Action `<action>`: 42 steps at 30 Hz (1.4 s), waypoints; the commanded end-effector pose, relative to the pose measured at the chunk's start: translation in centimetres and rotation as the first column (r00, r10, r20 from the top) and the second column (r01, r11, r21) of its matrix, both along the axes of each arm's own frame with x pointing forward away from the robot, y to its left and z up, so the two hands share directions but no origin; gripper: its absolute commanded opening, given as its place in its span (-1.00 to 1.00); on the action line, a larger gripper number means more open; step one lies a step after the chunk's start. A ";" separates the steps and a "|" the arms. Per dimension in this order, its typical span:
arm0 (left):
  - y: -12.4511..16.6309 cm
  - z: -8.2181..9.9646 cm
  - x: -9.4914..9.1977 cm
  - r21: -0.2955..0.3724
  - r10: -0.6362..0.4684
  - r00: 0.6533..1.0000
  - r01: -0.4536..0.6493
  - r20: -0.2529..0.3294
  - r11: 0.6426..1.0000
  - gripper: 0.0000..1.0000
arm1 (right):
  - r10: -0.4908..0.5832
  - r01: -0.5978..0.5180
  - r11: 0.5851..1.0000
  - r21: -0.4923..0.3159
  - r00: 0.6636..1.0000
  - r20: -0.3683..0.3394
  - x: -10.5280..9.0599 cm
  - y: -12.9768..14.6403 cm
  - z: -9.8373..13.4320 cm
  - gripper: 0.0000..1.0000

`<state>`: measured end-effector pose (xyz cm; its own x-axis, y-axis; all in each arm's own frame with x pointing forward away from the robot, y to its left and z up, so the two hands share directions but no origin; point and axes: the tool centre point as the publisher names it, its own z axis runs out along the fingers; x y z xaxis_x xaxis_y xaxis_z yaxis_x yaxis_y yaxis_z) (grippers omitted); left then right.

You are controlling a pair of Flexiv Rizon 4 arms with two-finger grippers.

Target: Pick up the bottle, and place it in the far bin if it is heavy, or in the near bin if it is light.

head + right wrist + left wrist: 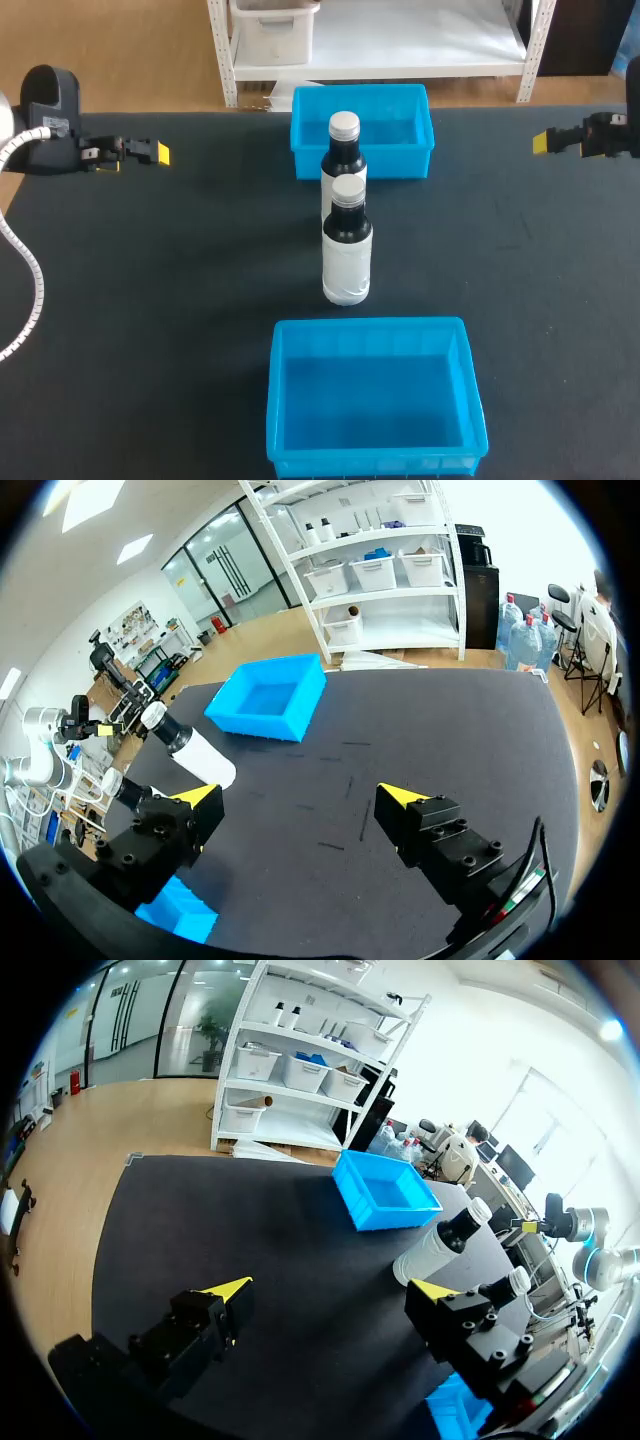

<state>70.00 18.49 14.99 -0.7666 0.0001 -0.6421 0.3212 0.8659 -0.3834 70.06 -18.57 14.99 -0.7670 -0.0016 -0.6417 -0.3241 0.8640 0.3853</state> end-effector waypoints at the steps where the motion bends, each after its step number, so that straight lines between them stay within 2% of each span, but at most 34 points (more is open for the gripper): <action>1: 0.0 0.0 0.0 0.000 0.000 1.000 0.000 0.000 1.000 1.00 | -0.004 0.004 1.000 -0.003 1.000 0.001 -0.1 0.1 0.0 1.00; 26: 0.0 0.0 0.0 0.000 0.000 1.000 0.000 0.000 1.000 1.00 | -0.004 0.004 1.000 -0.003 1.000 0.001 -0.1 0.1 0.0 1.00; 33: 0.0 0.0 0.0 0.000 0.000 1.000 0.000 0.000 1.000 1.00 | 0.169 -0.170 0.985 -0.003 0.982 0.085 1.9 -0.6 0.8 1.00; 36: 0.0 0.0 0.0 0.000 0.000 1.000 0.000 0.000 1.000 1.00 | 0.272 -0.272 0.962 -0.018 0.955 0.117 2.5 -0.7 1.5 1.00; 38: 0.0 0.0 0.0 0.000 0.000 1.000 0.000 0.000 1.000 1.00 | 0.359 -0.360 0.933 -0.015 0.925 0.127 2.8 -0.8 1.7 1.00; 40: 0.0 0.0 0.0 0.000 0.000 1.000 0.000 0.000 1.000 1.00 | 0.491 -0.495 0.869 0.000 0.861 0.131 3.0 -0.8 1.8 1.00; 42: 0.0 0.0 0.0 0.000 0.000 1.000 0.000 0.000 1.000 1.00 | 0.638 -0.642 0.767 -0.017 0.760 0.126 2.8 -0.8 1.8 1.00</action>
